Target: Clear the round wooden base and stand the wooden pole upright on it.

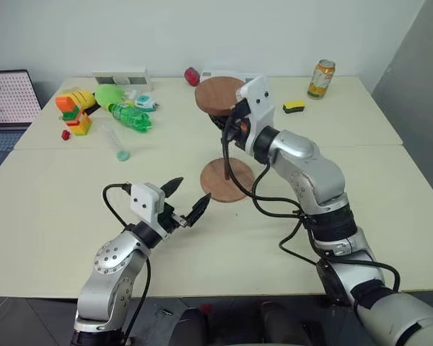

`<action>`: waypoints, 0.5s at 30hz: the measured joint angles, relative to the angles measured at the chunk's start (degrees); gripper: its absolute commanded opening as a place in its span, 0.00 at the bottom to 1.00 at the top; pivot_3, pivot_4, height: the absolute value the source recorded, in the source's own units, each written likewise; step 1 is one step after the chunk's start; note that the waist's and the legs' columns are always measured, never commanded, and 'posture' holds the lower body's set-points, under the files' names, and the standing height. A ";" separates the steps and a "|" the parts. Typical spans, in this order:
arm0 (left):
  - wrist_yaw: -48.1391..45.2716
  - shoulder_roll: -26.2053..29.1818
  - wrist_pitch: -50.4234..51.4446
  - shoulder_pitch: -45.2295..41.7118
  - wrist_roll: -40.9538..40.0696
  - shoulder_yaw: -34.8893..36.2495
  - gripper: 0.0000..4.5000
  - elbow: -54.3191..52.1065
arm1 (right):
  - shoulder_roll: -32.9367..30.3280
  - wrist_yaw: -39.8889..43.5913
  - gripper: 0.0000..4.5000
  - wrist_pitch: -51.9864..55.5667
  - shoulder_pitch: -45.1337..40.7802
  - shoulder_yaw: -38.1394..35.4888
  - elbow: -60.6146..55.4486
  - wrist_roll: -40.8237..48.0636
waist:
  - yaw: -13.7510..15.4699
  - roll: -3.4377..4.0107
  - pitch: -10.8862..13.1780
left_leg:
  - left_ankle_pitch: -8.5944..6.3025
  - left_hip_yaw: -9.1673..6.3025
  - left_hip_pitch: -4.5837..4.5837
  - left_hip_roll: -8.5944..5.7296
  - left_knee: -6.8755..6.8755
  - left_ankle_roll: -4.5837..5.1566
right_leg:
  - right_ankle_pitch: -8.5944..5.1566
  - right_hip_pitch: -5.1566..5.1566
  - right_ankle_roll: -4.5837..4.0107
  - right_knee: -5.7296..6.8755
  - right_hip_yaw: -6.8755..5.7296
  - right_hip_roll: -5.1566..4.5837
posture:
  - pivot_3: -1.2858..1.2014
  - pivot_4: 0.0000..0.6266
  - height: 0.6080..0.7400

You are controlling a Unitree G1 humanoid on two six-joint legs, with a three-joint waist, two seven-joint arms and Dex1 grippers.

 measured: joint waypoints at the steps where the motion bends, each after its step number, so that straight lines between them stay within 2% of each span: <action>1: 0.02 0.00 0.00 0.00 0.00 0.00 1.00 0.00 | 0.07 0.00 0.16 0.00 0.05 0.00 -0.08 -0.18 | 0.00 0.00 0.00 | 0.00 0.00 0.00 0.00 0.00 0.00 | 0.00 0.00 0.00 0.00 0.00 0.00 | 0.52 0.24 1.00; 2: 0.03 0.00 0.00 0.00 0.00 0.00 1.00 0.00 | 0.13 0.01 0.22 0.00 0.12 -0.02 -0.20 -0.31 | 0.00 0.00 0.00 | 0.00 0.01 -0.01 0.00 0.00 0.00 | 0.00 0.00 0.00 -0.01 0.00 0.00 | 0.52 0.24 1.00; 3: 0.04 0.00 0.00 -0.01 0.00 0.00 1.00 0.00 | 0.22 0.00 0.23 0.13 0.29 -0.07 -0.26 -0.39 | 0.00 -0.01 -0.01 | 0.00 0.00 -0.01 0.00 -0.01 0.00 | 0.00 0.00 0.00 -0.02 0.00 0.00 | 0.52 0.24 1.00; 7: 0.04 0.01 0.00 -0.13 -0.01 0.00 1.00 0.05 | 0.37 0.25 0.41 3.40 4.42 0.45 3.16 -0.33 | 0.01 -0.03 0.15 | 0.00 0.01 -0.22 -0.01 0.01 -0.01 | 0.00 -0.19 0.00 -0.01 0.01 -0.01 | 0.52 0.24 1.00; 13: -0.18 0.11 0.50 -1.32 -0.13 -0.02 1.00 0.42 | -0.80 1.32 0.73 5.76 4.39 -0.58 0.88 0.82 | 0.01 -0.03 0.17 | 0.01 0.01 -0.70 0.00 0.01 -0.02 | 0.00 -0.63 0.00 -0.01 -0.01 -0.01 | 0.52 0.24 1.00; 15: -2.65 3.54 4.19 -1.81 -2.61 0.12 1.00 1.06 | -3.35 3.11 0.83 9.06 6.39 -0.25 -3.07 2.07 | 0.05 -0.04 0.17 | 0.01 -0.09 -0.78 0.02 0.02 -0.02 | 0.00 -0.67 0.00 0.00 -0.09 0.00 | 0.52 0.24 1.00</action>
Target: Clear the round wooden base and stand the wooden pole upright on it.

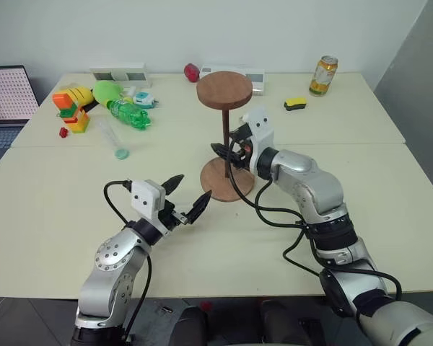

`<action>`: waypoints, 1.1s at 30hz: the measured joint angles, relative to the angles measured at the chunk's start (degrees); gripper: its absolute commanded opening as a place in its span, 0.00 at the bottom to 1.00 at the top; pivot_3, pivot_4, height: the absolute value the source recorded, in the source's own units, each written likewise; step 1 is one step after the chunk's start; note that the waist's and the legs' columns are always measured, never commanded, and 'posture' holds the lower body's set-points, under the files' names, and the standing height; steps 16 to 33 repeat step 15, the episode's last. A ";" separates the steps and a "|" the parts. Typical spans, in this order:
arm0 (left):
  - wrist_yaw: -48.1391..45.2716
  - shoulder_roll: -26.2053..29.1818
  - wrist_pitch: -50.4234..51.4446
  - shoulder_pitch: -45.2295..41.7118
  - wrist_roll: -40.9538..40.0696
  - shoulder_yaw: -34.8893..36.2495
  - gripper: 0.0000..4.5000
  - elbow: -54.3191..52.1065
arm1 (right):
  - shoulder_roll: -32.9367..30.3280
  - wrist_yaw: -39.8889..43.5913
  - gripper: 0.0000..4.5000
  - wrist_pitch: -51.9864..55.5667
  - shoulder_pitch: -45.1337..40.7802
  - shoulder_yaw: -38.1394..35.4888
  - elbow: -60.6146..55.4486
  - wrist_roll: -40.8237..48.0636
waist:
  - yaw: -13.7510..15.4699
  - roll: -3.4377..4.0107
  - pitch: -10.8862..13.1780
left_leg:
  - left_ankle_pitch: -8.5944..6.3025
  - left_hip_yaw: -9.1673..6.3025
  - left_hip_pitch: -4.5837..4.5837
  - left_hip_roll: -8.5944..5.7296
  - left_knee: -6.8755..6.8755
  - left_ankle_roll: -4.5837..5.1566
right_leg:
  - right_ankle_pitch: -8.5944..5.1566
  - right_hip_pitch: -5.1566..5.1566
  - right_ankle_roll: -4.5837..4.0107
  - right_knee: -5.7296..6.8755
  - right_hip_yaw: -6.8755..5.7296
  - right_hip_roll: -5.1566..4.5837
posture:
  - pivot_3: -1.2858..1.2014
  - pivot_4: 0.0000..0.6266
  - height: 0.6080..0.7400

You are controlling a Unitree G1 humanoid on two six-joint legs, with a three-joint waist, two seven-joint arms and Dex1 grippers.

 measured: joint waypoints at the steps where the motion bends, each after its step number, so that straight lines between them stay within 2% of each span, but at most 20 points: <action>1: -1.45 2.82 3.09 -0.31 -1.69 0.93 1.00 1.00 | -2.25 1.31 0.89 2.30 1.53 0.42 -2.10 0.71 | 0.06 0.01 0.01 | 0.00 -0.03 -0.02 -0.01 0.00 0.00 | 0.00 -0.01 0.00 0.00 -0.03 0.00 | 0.52 0.24 1.00; 3: -3.61 6.27 7.22 -1.56 -3.67 1.93 1.00 3.15 | -5.25 3.05 0.99 5.50 3.57 0.75 -4.67 1.90 | 0.08 0.01 0.02 | 0.00 -0.03 -0.04 -0.05 0.03 0.01 | 0.00 -0.02 0.00 0.01 -0.04 0.00 | 0.52 0.24 1.00; 8: -13.21 18.67 12.27 -11.12 -3.91 1.84 1.00 11.63 | -14.17 7.54 0.99 12.67 7.00 0.56 -11.64 4.99 | 0.01 0.00 0.09 | 0.00 -0.06 -0.06 -0.08 0.04 0.01 | -0.01 -0.05 0.00 0.01 -0.10 0.04 | 0.52 0.24 1.00; 14: -23.89 28.18 11.88 -23.27 -1.83 0.89 1.00 20.93 | -25.90 13.45 0.99 12.84 11.84 -3.09 -15.12 6.84 | -0.11 -0.03 0.14 | 0.00 0.04 -0.16 -0.08 -0.03 0.01 | -0.01 -0.10 0.00 -0.19 -0.05 0.03 | 0.52 0.24 1.00; 33: -25.32 28.86 11.41 -23.46 -1.62 0.44 1.00 21.11 | -26.94 14.05 0.99 12.48 12.39 -3.66 -15.11 6.86 | -0.23 -0.03 0.14 | -0.01 0.08 -0.16 -0.07 -0.05 0.01 | -0.01 -0.12 0.00 -0.21 -0.02 0.04 | 0.52 0.24 1.00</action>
